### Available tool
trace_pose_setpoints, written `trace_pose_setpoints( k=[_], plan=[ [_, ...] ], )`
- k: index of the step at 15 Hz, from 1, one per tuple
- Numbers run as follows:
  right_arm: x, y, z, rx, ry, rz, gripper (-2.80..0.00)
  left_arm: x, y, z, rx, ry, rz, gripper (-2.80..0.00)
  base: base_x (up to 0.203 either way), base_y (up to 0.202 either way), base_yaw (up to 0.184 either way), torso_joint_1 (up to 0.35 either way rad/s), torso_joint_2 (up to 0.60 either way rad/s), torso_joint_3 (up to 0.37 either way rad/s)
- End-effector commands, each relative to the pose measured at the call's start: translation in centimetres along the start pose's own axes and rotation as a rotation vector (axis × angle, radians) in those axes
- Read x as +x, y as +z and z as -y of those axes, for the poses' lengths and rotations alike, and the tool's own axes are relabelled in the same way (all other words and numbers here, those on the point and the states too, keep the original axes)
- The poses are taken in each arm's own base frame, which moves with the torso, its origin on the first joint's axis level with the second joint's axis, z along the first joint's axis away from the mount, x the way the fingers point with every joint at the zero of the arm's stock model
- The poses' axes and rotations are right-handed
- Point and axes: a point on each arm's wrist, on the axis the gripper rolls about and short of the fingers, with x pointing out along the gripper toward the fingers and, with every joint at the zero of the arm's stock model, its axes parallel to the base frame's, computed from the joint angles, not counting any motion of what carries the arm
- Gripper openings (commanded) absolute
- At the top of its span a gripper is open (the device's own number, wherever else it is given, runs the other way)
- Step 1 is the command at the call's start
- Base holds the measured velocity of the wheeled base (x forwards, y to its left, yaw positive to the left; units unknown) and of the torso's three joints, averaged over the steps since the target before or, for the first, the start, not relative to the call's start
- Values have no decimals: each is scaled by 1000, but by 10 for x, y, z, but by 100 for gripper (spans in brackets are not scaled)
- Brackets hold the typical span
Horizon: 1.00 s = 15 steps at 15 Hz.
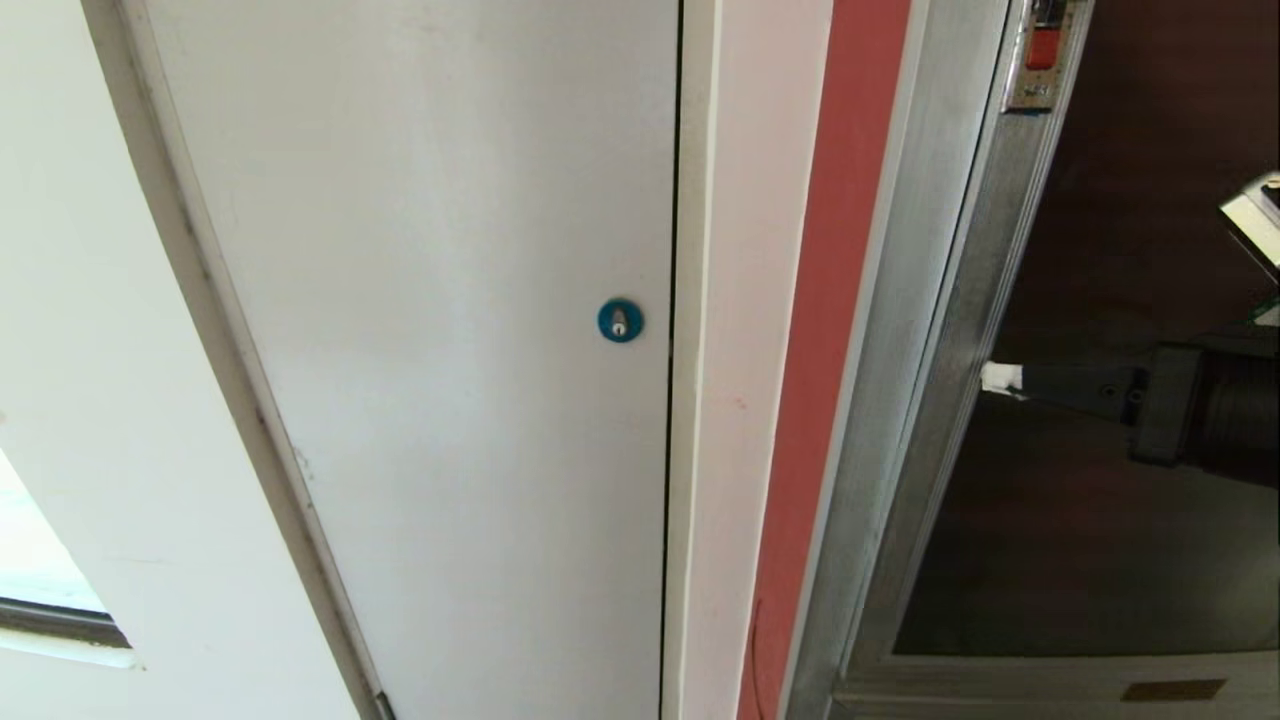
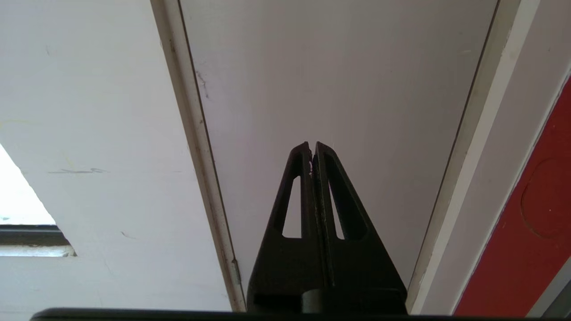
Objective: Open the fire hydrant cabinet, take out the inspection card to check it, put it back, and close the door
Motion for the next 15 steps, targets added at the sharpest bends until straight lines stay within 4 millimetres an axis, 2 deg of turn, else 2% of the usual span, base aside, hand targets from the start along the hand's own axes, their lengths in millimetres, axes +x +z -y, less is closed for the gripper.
trace_pose_setpoints(
  k=[1,4,7,11,15],
  plan=[
    [16,0,6,0,-48,12,-280,2,-8,0,-1,-1,-28,-280,0,0,0,0,0,0],
    [23,1,9,-6,-88,31,-280,2,-8,0,-1,-1,-28,-280,0,0,0,0,0,0],
    [22,2,9,-9,-89,39,-280,2,-8,0,-1,0,-28,-280,0,0,0,0,0,0],
    [0,1,-3,-25,-51,73,-280,2,-8,0,-1,-1,-27,-280,0,0,0,0,0,0],
    [-30,-3,-18,-43,0,105,-280,2,-8,0,-1,-1,-28,-280,0,0,0,0,0,0]
  ],
)
